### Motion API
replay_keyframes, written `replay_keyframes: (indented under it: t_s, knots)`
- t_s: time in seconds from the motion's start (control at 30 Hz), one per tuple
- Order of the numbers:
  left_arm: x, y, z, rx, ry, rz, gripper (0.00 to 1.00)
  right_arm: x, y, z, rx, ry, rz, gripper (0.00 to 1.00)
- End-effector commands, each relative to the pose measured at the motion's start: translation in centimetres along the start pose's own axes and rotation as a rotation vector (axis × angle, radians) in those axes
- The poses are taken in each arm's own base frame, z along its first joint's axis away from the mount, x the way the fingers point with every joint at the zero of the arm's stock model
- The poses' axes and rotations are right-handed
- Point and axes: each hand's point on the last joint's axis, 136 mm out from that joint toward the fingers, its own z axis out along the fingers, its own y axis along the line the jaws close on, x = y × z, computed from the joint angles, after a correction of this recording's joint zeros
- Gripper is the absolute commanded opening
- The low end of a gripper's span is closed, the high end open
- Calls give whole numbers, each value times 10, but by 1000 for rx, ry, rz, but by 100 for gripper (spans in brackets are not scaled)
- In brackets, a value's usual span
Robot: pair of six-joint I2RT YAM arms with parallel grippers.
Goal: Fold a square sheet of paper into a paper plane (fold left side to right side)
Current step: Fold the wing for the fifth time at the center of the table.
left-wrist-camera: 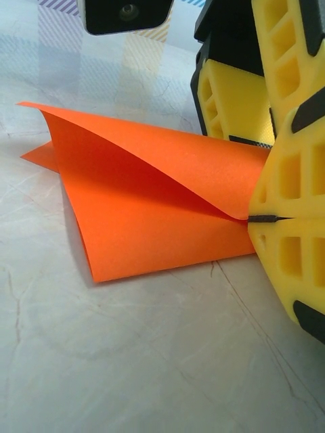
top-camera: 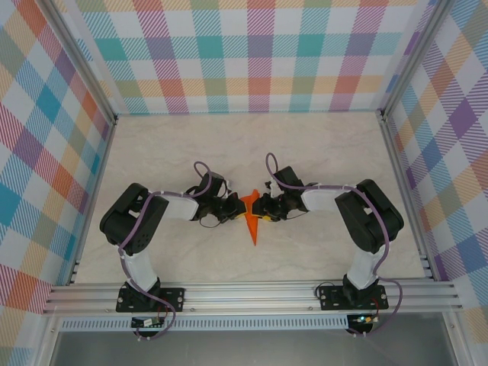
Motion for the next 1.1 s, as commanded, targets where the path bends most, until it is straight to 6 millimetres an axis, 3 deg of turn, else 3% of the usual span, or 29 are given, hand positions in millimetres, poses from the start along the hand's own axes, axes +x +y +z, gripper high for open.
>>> replay_keyframes:
  t_s: [0.0, 0.6, 1.07]
  knots:
    - [-9, -6, -6, -1, -26, 20, 0, 8, -9, 6, 43, 31, -8, 39]
    - [-16, -8, -3, -11, -38, 30, 0, 8, -8, 6, 48, 36, -15, 40]
    - [-16, 4, 0, -55, -38, 35, 0, 9, -8, 4, 49, 35, -20, 41]
